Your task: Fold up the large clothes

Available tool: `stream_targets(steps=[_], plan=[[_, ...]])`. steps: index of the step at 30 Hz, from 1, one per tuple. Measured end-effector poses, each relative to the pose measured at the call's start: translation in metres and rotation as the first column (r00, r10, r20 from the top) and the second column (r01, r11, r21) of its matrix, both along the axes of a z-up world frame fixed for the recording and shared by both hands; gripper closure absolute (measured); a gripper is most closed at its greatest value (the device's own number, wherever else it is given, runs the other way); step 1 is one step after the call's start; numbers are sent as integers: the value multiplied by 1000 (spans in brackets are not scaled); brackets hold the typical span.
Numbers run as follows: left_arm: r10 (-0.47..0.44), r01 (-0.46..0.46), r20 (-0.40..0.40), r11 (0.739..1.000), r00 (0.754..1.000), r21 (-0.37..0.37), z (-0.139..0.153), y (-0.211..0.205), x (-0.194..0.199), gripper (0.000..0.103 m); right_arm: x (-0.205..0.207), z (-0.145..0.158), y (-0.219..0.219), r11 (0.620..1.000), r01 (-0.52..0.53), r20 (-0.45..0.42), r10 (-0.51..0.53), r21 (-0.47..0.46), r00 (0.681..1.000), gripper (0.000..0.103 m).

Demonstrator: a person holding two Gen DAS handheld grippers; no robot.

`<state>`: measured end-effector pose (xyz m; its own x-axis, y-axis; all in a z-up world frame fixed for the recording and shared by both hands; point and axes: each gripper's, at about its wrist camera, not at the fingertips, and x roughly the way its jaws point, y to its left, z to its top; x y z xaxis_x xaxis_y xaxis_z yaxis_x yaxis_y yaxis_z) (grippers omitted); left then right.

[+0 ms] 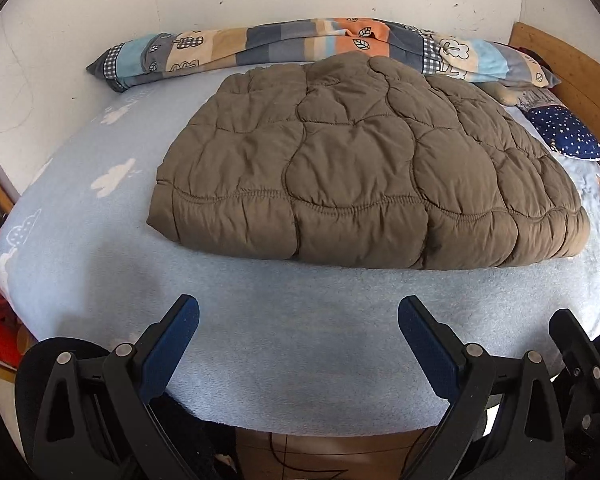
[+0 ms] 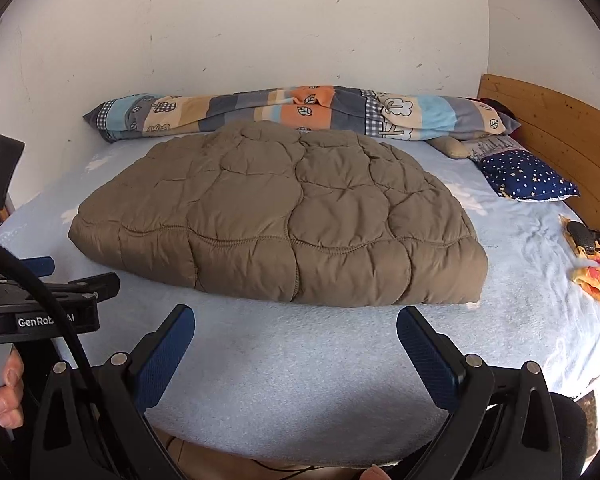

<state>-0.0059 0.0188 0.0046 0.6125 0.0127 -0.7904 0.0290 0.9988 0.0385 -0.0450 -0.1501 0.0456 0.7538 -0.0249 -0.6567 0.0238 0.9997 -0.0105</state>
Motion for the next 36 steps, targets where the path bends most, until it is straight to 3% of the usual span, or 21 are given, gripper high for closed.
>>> stream_targets(steps=[20, 36], plan=[[-27, 24, 58, 998, 998, 57, 7, -7, -12, 3, -8, 5, 1, 1000, -10, 22, 11, -19, 1000, 0], [-40, 36, 52, 997, 998, 71, 6, -11, -11, 3, -9, 4, 2, 1000, -15, 17, 16, -21, 1000, 0]])
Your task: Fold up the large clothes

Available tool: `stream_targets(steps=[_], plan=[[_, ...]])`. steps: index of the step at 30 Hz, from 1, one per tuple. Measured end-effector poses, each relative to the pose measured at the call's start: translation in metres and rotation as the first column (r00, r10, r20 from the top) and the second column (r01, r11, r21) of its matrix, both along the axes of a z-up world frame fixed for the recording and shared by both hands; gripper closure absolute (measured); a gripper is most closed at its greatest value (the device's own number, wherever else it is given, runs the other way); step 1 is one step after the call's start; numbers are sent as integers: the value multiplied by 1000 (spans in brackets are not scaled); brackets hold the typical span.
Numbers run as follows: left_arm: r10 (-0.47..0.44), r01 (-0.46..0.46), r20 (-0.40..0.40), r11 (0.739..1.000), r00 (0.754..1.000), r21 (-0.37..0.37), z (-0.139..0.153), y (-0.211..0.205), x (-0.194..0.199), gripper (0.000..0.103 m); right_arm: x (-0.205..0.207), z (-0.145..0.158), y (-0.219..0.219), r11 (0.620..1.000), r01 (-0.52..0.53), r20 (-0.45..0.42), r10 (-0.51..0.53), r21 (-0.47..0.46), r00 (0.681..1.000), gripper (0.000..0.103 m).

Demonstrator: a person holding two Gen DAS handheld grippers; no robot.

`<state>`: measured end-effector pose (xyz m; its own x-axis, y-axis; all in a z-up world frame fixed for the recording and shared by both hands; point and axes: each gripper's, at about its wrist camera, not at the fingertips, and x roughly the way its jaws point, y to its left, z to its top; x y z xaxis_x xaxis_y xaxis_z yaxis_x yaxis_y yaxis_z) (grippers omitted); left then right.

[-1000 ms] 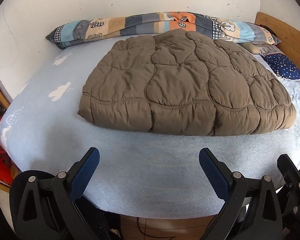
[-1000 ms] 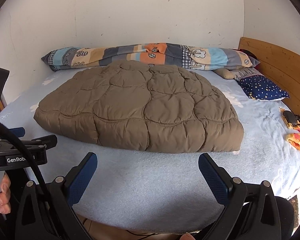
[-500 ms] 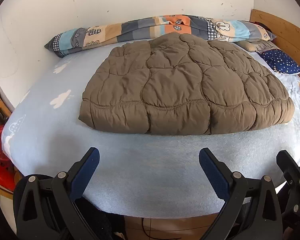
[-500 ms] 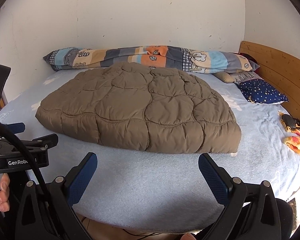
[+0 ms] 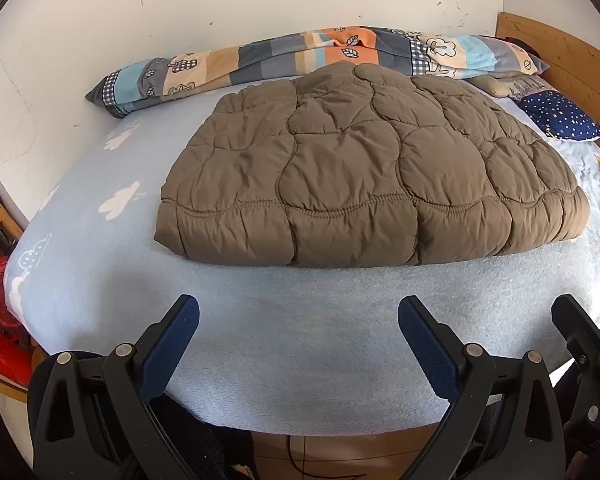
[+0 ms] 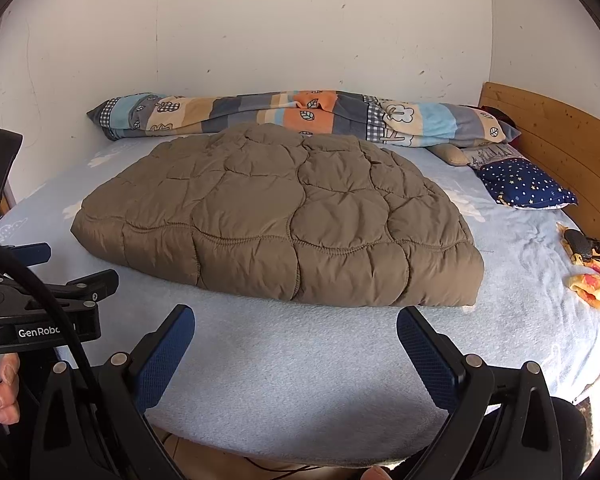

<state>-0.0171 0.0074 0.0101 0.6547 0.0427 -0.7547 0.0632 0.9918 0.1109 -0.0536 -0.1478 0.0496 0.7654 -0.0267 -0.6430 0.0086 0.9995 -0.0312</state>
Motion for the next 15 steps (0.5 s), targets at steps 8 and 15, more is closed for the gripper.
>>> stream_targets(steps=[8, 15], plan=[[-6, 7, -7, 1000, 1000, 6, -2, 0, 2, 3, 2, -2, 2, 1000, 4, -6, -4, 4, 1000, 0], [-4, 4, -9, 1000, 1000, 9, -3, -1, 2, 3, 2, -3, 3, 1000, 7, -8, -6, 3, 1000, 0]])
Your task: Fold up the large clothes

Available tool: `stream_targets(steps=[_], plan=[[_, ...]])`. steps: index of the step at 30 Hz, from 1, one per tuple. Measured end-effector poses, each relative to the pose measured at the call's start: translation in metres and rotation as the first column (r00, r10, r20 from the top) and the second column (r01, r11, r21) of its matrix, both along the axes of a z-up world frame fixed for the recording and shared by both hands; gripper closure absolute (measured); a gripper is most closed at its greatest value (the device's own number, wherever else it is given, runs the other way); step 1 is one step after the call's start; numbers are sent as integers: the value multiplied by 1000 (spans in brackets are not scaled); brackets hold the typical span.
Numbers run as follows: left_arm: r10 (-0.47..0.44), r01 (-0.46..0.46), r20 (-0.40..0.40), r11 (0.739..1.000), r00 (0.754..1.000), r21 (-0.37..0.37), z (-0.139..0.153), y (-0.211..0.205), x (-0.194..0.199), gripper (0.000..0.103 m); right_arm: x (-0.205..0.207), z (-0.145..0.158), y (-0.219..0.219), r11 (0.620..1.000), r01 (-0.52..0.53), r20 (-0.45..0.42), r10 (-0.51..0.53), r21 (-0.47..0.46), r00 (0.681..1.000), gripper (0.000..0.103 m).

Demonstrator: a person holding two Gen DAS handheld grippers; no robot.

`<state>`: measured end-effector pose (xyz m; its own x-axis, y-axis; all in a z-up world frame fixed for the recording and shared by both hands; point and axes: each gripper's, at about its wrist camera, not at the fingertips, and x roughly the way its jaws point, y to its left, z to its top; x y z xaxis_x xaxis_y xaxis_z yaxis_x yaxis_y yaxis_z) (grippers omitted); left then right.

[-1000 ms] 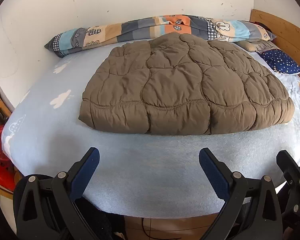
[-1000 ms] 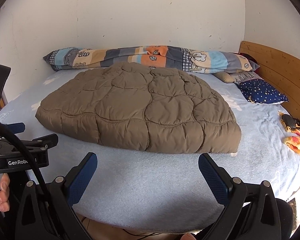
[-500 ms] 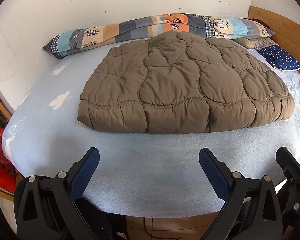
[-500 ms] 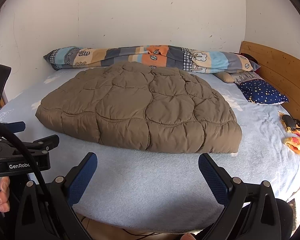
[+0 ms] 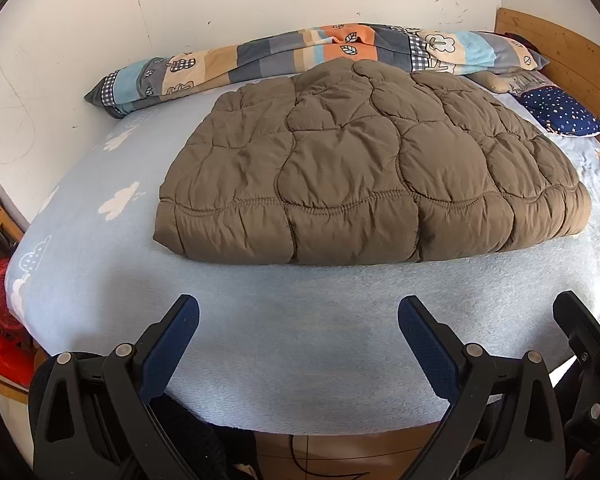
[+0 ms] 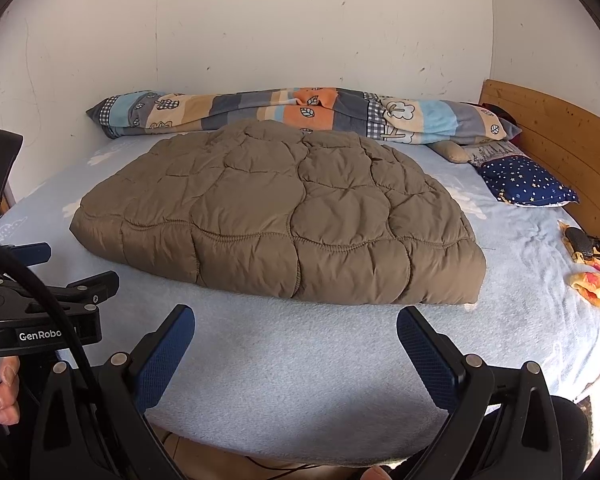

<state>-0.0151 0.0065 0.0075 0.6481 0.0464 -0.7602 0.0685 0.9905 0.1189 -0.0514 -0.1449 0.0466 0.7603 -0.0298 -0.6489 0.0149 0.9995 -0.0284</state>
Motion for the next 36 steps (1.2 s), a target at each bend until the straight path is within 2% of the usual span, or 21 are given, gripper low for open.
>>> stream_targets(steps=[26, 36], plan=[[-12, 12, -6, 1000, 1000, 13, -1, -1, -1, 3, 0, 0, -1, 1000, 18, -8, -18, -15, 1000, 0], [-19, 19, -8, 999, 1000, 31, -3, -3, -1, 3, 5, -7, -1, 999, 34, -51, -36, -36, 998, 0]])
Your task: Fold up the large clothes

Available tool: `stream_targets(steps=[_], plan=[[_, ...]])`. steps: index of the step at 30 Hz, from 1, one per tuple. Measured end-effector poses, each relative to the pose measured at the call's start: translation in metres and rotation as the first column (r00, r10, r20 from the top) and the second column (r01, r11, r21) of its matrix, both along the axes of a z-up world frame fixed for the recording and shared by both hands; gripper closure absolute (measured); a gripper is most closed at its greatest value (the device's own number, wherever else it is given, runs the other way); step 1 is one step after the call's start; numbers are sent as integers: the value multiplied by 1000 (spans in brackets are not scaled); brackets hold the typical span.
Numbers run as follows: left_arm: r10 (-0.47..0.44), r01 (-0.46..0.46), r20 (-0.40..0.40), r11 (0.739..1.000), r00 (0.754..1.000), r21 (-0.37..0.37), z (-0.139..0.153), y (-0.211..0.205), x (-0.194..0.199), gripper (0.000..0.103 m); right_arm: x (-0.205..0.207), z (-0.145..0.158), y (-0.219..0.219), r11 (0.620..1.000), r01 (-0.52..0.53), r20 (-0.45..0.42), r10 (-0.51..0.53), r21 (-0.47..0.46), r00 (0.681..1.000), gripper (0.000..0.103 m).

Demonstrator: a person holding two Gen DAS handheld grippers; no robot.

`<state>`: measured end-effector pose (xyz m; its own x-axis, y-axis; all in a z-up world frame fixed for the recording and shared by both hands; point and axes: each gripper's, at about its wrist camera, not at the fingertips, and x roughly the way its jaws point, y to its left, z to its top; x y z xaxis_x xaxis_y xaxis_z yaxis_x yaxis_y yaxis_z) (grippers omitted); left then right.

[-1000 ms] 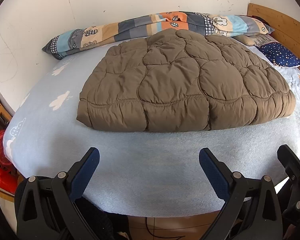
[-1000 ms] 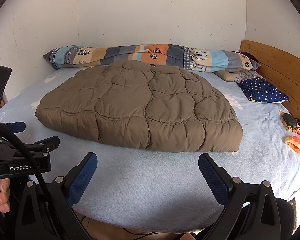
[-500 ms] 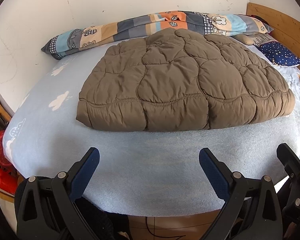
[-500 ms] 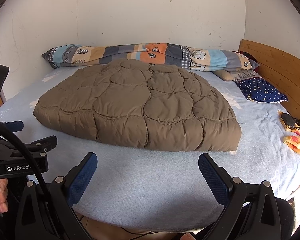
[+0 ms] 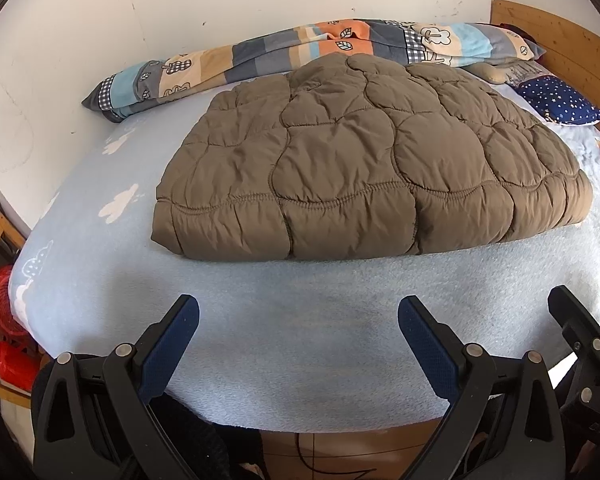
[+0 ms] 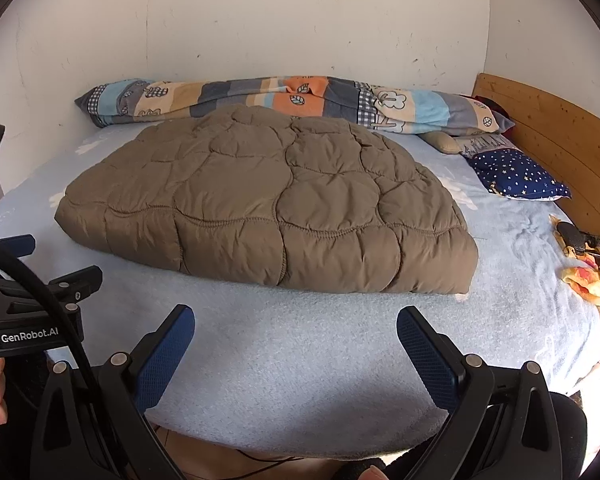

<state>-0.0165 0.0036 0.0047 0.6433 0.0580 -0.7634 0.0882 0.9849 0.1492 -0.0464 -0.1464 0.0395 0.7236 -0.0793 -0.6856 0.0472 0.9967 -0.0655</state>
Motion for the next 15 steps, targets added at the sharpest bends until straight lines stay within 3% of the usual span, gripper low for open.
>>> stream_targets(steps=[15], plan=[[-12, 12, -19, 1000, 1000, 7, -3, 2, -1, 3, 2, -4, -1, 1000, 12, -29, -12, -2, 1000, 0]])
